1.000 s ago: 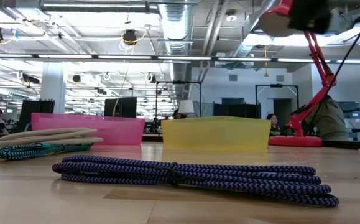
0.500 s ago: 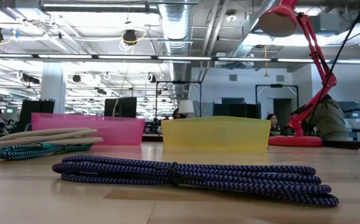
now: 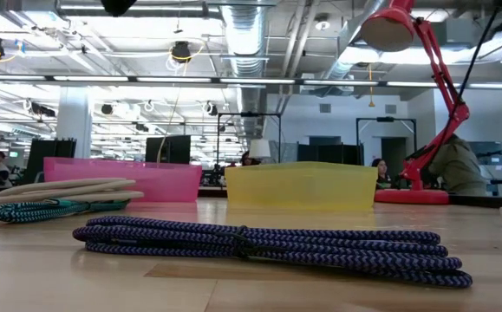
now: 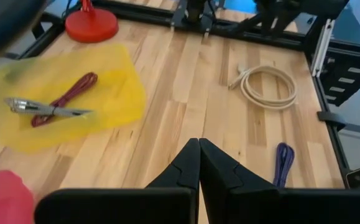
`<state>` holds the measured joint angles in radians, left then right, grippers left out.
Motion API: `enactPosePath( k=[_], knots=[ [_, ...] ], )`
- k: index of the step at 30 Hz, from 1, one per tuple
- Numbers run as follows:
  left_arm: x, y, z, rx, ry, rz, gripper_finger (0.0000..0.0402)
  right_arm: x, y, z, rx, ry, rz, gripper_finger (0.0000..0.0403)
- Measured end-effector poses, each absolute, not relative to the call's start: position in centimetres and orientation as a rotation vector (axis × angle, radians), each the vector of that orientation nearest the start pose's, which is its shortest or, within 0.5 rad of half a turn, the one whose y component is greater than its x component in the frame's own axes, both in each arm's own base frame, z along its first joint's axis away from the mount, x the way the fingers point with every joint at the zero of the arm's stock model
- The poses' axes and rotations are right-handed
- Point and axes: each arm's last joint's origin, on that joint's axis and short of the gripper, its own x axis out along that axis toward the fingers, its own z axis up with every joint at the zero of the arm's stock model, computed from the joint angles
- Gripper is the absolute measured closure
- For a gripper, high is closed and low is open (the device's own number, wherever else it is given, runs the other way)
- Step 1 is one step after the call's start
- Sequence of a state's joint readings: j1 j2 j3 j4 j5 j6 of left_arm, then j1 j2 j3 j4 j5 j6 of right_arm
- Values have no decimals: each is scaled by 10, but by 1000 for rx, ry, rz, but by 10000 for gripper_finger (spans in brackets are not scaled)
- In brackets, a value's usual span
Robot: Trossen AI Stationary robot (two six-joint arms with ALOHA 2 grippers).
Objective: Pick & Place USB Port
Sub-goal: Put the white HDMI cable into the pink transparent bin
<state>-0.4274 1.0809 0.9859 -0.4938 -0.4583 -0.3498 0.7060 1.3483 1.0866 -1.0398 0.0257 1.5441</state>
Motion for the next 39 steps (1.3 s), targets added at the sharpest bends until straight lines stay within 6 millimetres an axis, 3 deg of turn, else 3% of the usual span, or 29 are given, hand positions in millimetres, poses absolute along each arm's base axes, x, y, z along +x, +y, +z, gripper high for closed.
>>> enactPosePath(
  k=[16, 22, 31, 39],
  knots=[
    [209, -81, 317, -93, 524, 124, 398, 201, 190, 194, 692, 1546, -652, 203],
    [209, -81, 317, -92, 524, 124, 398, 208, 199, 178, 689, 1572, -636, 189],
    [209, -81, 317, -92, 523, 126, 398, 207, 208, 153, 592, 1609, -672, 228],
    [209, -81, 317, -92, 523, 126, 398, 203, 213, 145, 540, 1632, -684, 338]
  ],
)
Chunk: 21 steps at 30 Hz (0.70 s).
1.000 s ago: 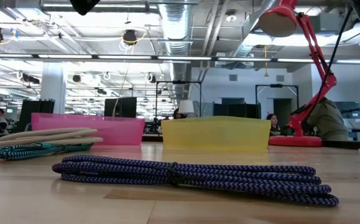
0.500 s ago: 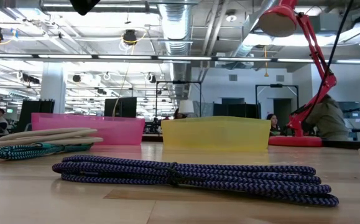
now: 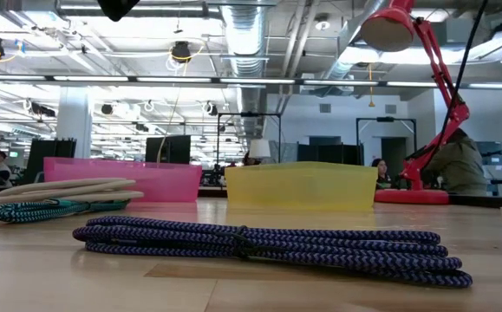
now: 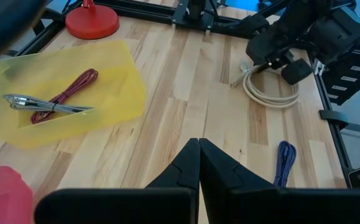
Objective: Pick & Place USB Port
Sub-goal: Put the white HDMI cable into the pink transparent bin
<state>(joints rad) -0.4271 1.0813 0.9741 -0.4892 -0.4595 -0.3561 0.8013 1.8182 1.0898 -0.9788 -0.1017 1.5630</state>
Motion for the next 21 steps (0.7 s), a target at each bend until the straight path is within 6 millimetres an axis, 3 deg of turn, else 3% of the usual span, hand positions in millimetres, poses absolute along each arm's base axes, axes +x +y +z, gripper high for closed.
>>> enactPosePath(
  k=[4, 13, 21],
  knots=[
    [209, -81, 317, -92, 523, 126, 398, 200, 212, 150, 525, 1615, -677, 391],
    [209, -81, 317, -92, 524, 126, 398, 197, 205, 170, 530, 1594, -615, 395],
    [209, -81, 317, -92, 524, 126, 398, 197, 185, 204, 579, 1420, -604, 398]
  ],
)
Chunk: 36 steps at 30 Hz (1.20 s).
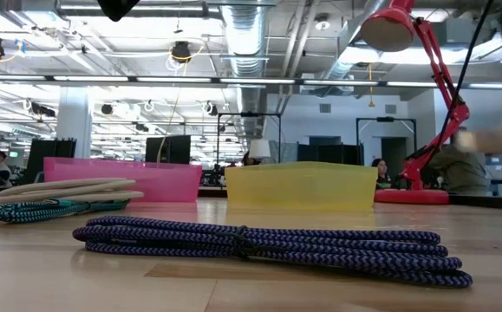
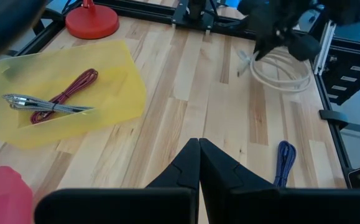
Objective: Pick & Place USB Port
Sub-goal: Put the white HDMI cable into the pink transparent bin
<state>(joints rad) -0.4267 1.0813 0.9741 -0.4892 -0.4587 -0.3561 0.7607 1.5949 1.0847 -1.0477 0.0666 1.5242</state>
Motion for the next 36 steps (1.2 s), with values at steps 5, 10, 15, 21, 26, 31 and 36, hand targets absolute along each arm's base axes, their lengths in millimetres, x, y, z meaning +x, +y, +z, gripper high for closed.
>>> enactPosePath(
  k=[5, 10, 15, 21, 26, 31, 36],
  knots=[
    [209, -81, 317, -92, 524, 126, 398, 196, 166, 226, 601, 1305, -622, 399],
    [209, -81, 317, -92, 524, 126, 398, 194, 145, 244, 599, 1186, -663, 399],
    [209, -81, 318, -94, 519, 125, 398, 197, 123, 257, 564, 1040, -709, 399],
    [212, -78, 322, -111, 460, 172, 398, 211, 97, 265, 497, 924, -755, 399],
    [221, -63, 330, -152, 370, 252, 398, 222, 73, 266, 418, 915, -779, 399],
    [230, -35, 332, -225, 359, 224, 398, 235, 50, 269, 336, 923, -751, 399],
    [235, -2, 335, -308, 323, 284, 398, 250, 26, 288, 251, 885, -703, 399]
  ],
)
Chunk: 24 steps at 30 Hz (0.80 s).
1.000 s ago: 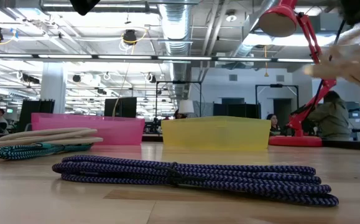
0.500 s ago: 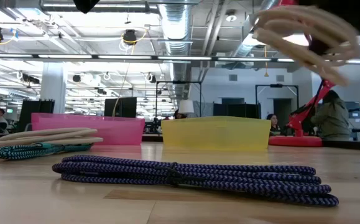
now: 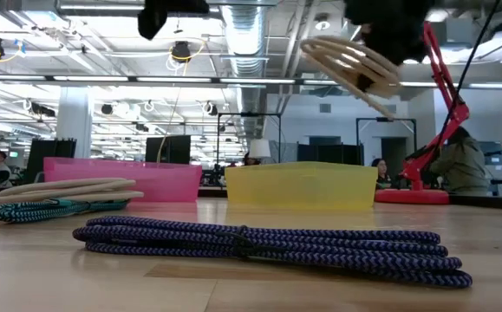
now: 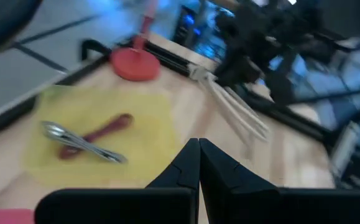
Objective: Pick & Place USB Port
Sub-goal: Put the white HDMI cable into the pink transparent bin
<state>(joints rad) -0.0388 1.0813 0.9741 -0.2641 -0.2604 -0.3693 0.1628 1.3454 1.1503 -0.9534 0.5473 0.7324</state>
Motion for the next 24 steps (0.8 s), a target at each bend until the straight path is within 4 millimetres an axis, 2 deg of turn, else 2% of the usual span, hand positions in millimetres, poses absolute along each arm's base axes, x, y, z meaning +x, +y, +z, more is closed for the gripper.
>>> enactPosePath(
  k=[2, 9, 16, 24],
  knots=[
    [236, 11, 338, -330, 289, 322, 398, 256, 15, 298, 212, 854, -692, 399],
    [236, 42, 346, -445, 207, 234, 398, 273, -19, 330, 110, 727, -616, 399],
    [236, 66, 346, -578, 184, 183, 396, 281, -45, 340, 113, 618, -554, 399],
    [253, 97, 333, -786, 160, 126, 395, 284, -56, 347, 127, 534, -577, 399]
  ],
)
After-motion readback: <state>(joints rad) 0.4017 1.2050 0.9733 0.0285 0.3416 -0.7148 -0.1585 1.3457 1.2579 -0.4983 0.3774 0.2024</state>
